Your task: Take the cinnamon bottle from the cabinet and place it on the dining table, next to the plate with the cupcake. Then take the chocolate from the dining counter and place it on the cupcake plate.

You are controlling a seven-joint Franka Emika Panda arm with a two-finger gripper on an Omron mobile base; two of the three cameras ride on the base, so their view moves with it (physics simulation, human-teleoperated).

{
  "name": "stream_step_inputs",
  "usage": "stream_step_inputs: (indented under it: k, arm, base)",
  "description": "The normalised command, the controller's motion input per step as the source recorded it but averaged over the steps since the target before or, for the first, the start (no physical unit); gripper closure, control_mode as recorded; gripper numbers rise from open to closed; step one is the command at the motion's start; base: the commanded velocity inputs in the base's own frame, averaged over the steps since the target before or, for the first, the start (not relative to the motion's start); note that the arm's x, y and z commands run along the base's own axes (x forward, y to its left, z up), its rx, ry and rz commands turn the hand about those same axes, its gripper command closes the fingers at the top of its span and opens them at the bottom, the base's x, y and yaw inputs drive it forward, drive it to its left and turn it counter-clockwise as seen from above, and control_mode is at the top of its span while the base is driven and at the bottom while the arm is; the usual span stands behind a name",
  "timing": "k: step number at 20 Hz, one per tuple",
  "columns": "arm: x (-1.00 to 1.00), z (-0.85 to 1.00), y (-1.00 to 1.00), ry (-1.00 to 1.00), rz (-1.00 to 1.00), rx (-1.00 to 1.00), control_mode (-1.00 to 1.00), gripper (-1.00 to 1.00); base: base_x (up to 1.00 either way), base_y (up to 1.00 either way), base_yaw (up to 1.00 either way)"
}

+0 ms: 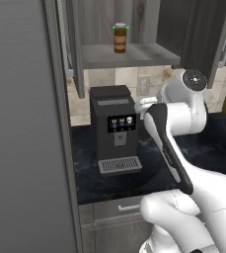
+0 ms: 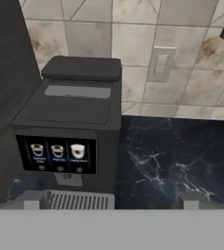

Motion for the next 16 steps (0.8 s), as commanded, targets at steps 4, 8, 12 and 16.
stream_step_inputs:
  k: [4, 8, 12, 16]
  arm:
    - [-0.01, 0.53, 0.04, -0.18, 0.0, 0.08, -1.0, -1.0]
    - [0.0, 0.61, 0.04, -0.14, 0.0, 0.09, -1.0, -1.0]
    - [0.0, 0.62, 0.06, -0.12, 0.02, 0.07, -1.0, -1.0]
    - [0.0, 0.59, 0.1, -0.07, 0.02, 0.01, -1.0, -1.0]
  base:
    - [0.0, 0.0, 0.0]
    - [0.0, 0.0, 0.0]
    - [0.0, 0.0, 0.0]
    - [0.0, 0.0, 0.0]
